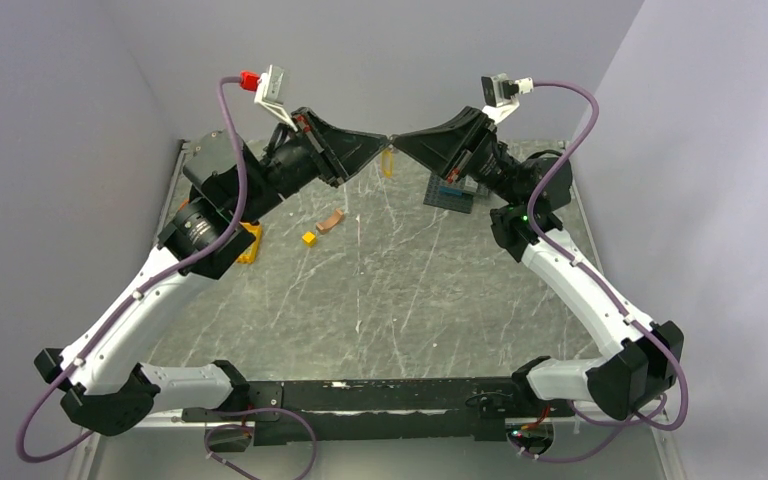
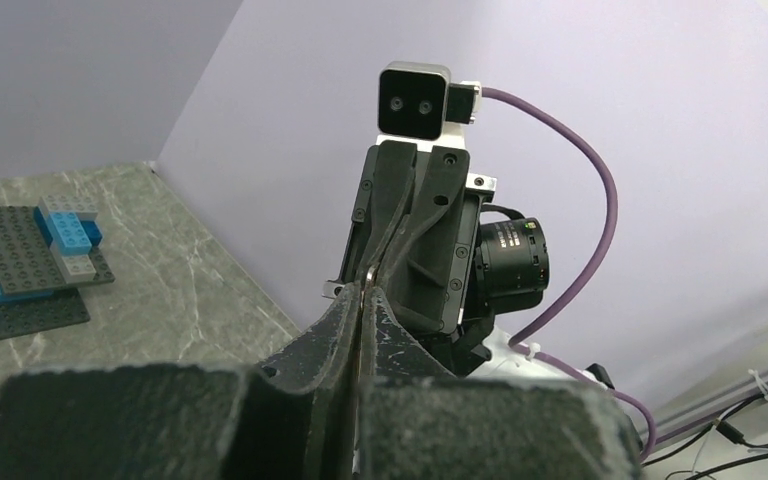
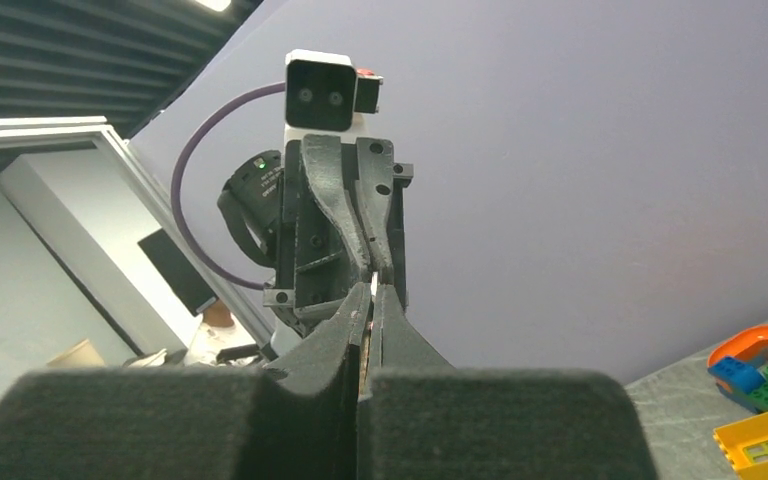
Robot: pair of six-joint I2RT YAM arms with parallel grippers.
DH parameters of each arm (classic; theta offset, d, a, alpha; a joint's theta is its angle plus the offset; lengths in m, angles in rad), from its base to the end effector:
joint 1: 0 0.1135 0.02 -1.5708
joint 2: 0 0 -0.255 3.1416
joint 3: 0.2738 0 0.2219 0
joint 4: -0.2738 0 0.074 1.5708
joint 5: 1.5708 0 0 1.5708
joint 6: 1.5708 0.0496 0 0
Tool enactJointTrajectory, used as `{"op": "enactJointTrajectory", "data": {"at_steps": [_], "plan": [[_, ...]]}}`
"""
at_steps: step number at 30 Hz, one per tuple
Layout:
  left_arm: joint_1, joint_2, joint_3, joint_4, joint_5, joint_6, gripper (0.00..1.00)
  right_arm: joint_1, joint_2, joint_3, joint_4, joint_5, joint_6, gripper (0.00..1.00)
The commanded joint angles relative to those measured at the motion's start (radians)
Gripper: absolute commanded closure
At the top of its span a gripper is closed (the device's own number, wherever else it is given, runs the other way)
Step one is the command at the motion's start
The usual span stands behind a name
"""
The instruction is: Remove the keys from the keyring
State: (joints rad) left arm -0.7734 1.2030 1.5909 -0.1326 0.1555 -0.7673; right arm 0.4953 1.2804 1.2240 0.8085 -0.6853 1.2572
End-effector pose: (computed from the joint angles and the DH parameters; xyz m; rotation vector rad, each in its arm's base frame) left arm 0.1538 -0.1609 0.5189 0.1510 1.4526 -1.3911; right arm 0.2013 0.1444 0.4825 -0.3628 1.1437 1.8529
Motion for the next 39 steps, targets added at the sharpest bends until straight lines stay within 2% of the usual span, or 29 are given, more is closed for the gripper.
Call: {"op": "enactJointTrajectory", "data": {"at_steps": [1,5,7,9,13,16,19,23,27,29,39], "plan": [[-0.019,0.025,0.042,-0.038,0.003,0.037,0.83,0.022,-0.028,-0.018,0.027,-0.056,-0.004,1.00],[-0.018,-0.020,0.042,-0.112,-0.018,0.091,0.34,0.021,-0.045,-0.018,-0.017,-0.065,-0.036,1.00],[-0.016,-0.049,0.041,-0.148,-0.027,0.122,0.20,0.022,-0.054,-0.022,-0.042,-0.076,-0.051,1.00],[-0.014,-0.071,0.059,-0.195,-0.030,0.156,0.15,0.019,-0.067,-0.030,-0.065,-0.085,-0.069,1.00],[0.008,-0.084,0.117,-0.287,0.027,0.224,0.16,0.013,-0.083,-0.035,-0.115,-0.118,-0.101,1.00],[0.048,-0.057,0.183,-0.350,0.192,0.260,0.24,0.013,-0.071,-0.002,-0.137,-0.182,-0.110,1.00],[0.092,-0.006,0.258,-0.422,0.364,0.294,0.26,0.013,-0.060,0.024,-0.148,-0.249,-0.109,1.00],[0.108,0.039,0.335,-0.510,0.468,0.338,0.30,0.012,-0.066,0.042,-0.185,-0.290,-0.137,1.00],[0.110,0.056,0.361,-0.568,0.484,0.369,0.35,0.013,-0.068,0.062,-0.205,-0.312,-0.147,1.00],[0.110,0.049,0.339,-0.550,0.496,0.363,0.40,0.013,-0.068,0.068,-0.211,-0.316,-0.146,1.00],[0.111,0.048,0.312,-0.517,0.515,0.345,0.49,0.013,-0.066,0.114,-0.294,-0.328,-0.196,1.00]]}}
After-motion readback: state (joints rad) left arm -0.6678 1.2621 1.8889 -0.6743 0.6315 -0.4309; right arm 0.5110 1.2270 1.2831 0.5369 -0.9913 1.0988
